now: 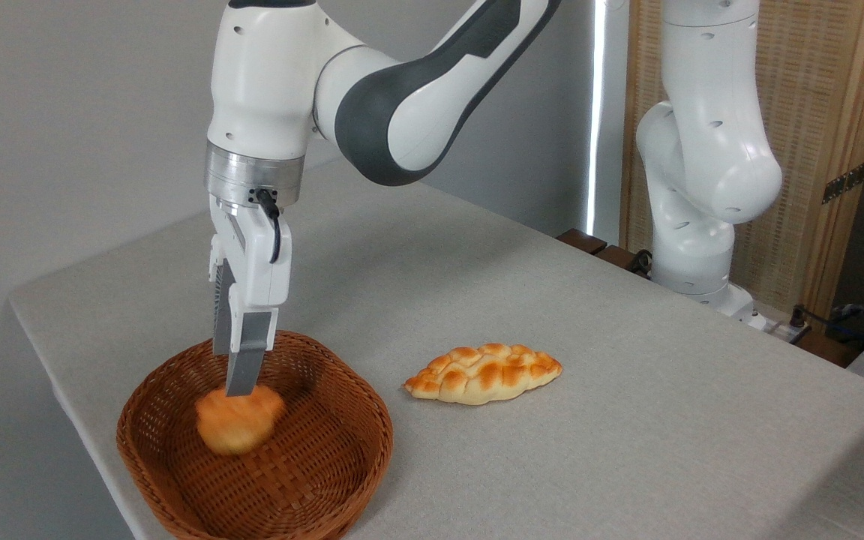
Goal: Put bread into the basket
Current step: 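Lower the bun into the basket and open the gripper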
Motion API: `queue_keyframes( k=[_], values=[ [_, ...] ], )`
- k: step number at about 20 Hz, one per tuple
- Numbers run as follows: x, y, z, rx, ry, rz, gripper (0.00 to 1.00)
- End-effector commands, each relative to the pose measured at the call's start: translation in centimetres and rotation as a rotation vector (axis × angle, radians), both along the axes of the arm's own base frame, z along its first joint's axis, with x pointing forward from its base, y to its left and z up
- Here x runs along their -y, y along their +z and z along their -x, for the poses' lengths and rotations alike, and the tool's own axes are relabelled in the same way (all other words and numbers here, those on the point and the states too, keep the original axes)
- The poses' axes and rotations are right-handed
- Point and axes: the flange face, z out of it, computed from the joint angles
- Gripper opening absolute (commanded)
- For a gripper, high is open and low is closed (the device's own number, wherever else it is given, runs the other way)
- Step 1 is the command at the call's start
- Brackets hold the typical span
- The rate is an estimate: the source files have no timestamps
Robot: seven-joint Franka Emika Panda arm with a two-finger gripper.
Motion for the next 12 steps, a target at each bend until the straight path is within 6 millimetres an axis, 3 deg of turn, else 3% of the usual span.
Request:
queue_keyframes(
  k=[1, 4, 8, 12],
  values=[
    [0.1, 0.5, -0.1, 0.008, 0.002, 0.0, 1.0],
    [0.1, 1.4, 0.2, 0.018, 0.017, 0.024, 1.0],
    [0.5, 4.5, 1.2, 0.028, 0.117, 0.108, 1.0],
    [0.0, 6.8, 2.2, -0.048, 0.109, 0.102, 1.0]
  ],
)
